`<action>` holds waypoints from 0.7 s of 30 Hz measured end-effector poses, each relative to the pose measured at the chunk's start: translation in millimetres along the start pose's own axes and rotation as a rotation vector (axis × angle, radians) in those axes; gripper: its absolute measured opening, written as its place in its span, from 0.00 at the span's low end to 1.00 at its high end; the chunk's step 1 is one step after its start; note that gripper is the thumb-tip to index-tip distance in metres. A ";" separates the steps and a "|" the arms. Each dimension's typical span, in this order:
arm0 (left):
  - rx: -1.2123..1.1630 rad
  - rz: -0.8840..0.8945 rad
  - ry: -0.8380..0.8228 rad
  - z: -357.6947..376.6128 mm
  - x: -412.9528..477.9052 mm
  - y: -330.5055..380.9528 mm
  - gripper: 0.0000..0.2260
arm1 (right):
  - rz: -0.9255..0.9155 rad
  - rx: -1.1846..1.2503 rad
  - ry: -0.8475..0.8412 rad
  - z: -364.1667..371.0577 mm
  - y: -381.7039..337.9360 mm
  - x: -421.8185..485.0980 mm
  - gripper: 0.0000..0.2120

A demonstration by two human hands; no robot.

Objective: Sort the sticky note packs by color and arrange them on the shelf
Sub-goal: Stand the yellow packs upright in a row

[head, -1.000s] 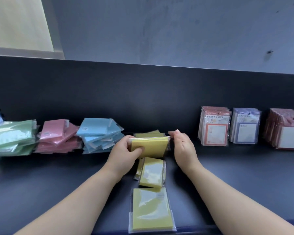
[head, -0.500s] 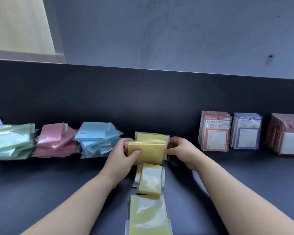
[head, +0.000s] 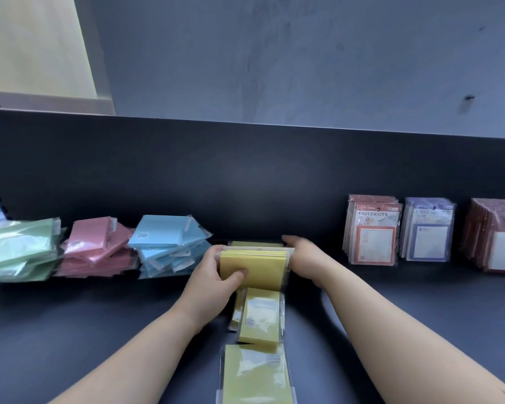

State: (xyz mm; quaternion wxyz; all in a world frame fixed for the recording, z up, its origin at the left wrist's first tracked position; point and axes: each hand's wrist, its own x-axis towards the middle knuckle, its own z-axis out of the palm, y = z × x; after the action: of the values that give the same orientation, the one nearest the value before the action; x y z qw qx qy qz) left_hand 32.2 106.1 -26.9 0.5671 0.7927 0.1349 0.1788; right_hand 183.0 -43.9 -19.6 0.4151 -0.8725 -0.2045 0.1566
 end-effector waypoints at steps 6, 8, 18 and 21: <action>0.079 0.038 0.026 -0.4 1.4 -1.7 0.13 | -0.021 0.093 -0.041 -5.0 1.8 -0.9 0.14; 0.094 0.034 0.035 -0.2 1.8 -2.4 0.16 | -0.061 0.293 -0.105 -9.9 1.3 -7.2 0.14; -0.172 -0.038 -0.109 -0.6 0.0 5.9 0.16 | -0.007 0.671 -0.181 -24.4 4.0 -12.3 0.11; -0.277 -0.041 -0.334 -8.9 1.0 7.7 0.12 | -0.071 0.374 -0.034 -17.3 5.8 -2.3 0.10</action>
State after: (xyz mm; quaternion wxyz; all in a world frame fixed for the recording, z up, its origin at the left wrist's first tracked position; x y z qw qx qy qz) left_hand 29.3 111.6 -16.9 0.6885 0.7229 0.0293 0.0501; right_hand 190.0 -59.7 -13.5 0.5719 -0.7695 -0.2096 0.1918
